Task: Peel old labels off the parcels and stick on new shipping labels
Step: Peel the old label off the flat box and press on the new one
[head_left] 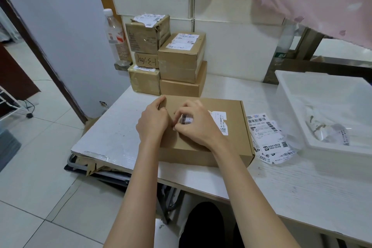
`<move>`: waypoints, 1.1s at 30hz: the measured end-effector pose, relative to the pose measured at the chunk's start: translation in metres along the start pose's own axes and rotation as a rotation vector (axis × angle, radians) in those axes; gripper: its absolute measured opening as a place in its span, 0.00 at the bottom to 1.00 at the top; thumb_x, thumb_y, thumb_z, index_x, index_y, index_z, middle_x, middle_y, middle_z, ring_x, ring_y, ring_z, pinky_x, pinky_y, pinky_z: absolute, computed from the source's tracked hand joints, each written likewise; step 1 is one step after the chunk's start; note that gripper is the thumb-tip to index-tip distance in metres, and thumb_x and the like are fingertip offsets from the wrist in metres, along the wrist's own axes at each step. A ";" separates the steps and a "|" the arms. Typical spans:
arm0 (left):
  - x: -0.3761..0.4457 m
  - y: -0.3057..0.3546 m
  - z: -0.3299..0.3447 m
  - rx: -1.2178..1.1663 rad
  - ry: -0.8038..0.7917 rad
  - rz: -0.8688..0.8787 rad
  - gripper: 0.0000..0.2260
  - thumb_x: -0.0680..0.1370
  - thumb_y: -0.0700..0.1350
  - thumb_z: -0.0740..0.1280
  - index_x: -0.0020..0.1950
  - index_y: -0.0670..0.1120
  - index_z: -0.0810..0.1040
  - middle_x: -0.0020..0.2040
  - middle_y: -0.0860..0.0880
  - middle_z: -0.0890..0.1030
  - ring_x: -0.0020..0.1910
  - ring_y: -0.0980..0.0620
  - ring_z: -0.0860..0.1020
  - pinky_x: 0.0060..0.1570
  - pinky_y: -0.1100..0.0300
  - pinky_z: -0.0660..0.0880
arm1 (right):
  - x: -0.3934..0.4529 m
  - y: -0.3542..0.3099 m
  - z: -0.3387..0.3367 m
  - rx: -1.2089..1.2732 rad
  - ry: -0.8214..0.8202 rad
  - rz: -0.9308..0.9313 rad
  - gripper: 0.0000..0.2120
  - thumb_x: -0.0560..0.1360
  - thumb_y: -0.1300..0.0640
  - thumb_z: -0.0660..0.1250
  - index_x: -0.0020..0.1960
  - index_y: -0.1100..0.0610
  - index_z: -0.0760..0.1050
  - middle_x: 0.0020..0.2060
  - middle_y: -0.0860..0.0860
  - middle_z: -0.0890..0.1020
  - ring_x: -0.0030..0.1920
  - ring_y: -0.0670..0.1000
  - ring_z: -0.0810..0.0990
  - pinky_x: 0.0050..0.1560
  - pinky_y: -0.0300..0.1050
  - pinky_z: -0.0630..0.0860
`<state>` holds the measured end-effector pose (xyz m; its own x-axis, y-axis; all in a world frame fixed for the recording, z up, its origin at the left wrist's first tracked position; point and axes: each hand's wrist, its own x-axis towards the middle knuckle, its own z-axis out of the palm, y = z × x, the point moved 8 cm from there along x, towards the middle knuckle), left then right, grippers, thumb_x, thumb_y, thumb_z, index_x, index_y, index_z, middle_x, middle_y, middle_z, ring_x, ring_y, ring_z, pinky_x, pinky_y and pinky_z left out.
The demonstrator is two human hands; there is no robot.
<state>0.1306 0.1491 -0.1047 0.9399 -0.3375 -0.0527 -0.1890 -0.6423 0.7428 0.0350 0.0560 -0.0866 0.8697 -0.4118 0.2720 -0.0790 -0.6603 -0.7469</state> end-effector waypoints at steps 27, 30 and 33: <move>0.006 -0.003 0.003 0.005 -0.011 -0.002 0.24 0.79 0.41 0.56 0.72 0.63 0.69 0.69 0.50 0.74 0.63 0.44 0.73 0.50 0.56 0.64 | -0.002 0.002 0.002 -0.013 -0.021 0.002 0.08 0.65 0.56 0.72 0.33 0.48 0.74 0.47 0.44 0.76 0.53 0.49 0.70 0.58 0.52 0.71; 0.006 -0.004 0.004 0.003 -0.014 0.002 0.24 0.80 0.42 0.55 0.72 0.63 0.69 0.70 0.50 0.74 0.63 0.44 0.73 0.51 0.56 0.65 | -0.002 0.005 -0.002 0.065 -0.003 0.030 0.10 0.65 0.58 0.71 0.31 0.49 0.71 0.46 0.45 0.76 0.53 0.50 0.72 0.58 0.53 0.72; 0.005 -0.003 0.003 -0.005 -0.012 0.001 0.24 0.79 0.42 0.56 0.72 0.63 0.69 0.70 0.50 0.74 0.63 0.45 0.73 0.51 0.56 0.64 | -0.002 0.007 -0.005 0.190 -0.003 0.042 0.07 0.67 0.61 0.71 0.37 0.50 0.77 0.47 0.46 0.75 0.54 0.50 0.75 0.58 0.48 0.73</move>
<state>0.1353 0.1470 -0.1098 0.9363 -0.3461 -0.0598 -0.1884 -0.6386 0.7462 0.0302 0.0488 -0.0894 0.8691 -0.4343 0.2368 -0.0220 -0.5121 -0.8586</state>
